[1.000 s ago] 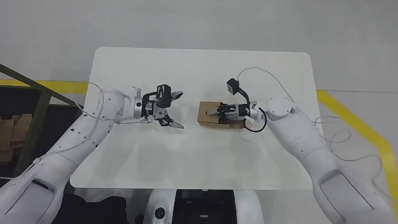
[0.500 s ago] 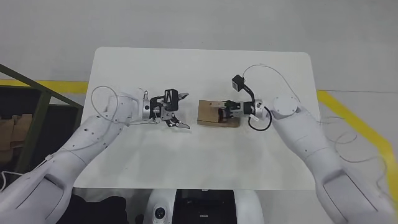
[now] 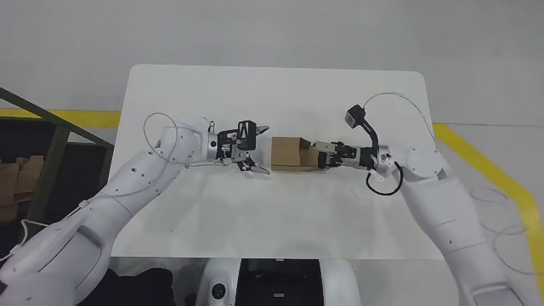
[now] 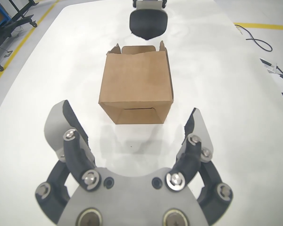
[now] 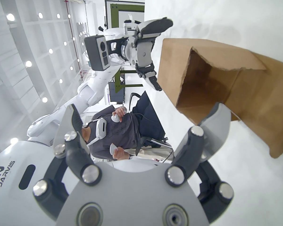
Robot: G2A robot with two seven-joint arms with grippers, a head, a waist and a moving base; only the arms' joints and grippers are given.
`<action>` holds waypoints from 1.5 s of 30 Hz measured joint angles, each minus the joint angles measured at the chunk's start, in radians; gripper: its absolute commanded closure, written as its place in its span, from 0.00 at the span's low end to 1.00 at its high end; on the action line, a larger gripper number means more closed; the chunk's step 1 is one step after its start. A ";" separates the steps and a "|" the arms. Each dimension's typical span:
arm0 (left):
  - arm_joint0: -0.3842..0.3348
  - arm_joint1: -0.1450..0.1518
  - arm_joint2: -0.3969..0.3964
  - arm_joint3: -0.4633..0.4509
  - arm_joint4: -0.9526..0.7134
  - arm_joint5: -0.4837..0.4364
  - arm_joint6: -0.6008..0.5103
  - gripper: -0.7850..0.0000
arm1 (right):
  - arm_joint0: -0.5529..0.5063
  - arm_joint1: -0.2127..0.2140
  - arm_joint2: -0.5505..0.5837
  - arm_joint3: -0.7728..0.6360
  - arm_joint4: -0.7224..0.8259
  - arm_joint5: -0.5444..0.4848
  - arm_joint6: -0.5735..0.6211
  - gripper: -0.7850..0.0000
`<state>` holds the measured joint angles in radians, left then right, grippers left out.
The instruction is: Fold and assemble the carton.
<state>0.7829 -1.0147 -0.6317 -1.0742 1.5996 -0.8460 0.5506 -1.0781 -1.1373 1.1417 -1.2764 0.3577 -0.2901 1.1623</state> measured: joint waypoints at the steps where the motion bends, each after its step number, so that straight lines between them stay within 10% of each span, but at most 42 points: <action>1: -0.005 -0.008 0.008 0.009 -0.003 0.005 -0.005 0.00 | -0.027 0.008 0.025 -0.037 -0.006 0.008 -0.006 0.00; 20: -0.062 -0.095 0.068 0.143 -0.083 -0.047 -0.034 0.02 | -0.181 0.048 0.113 -0.209 -0.027 0.074 0.009 0.00; 25: -0.073 -0.109 0.075 0.170 -0.081 -0.056 -0.023 0.15 | -0.170 0.047 0.089 -0.164 -0.038 0.090 0.003 0.51; 45: -0.086 -0.132 0.062 0.221 -0.070 -0.070 0.003 0.25 | -0.052 0.026 -0.038 0.051 -0.085 0.170 -0.014 1.00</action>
<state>0.6972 -1.1471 -0.5697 -0.8537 1.5299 -0.9157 0.5540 -1.1297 -1.1117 1.1033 -1.2251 0.2722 -0.1204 1.1484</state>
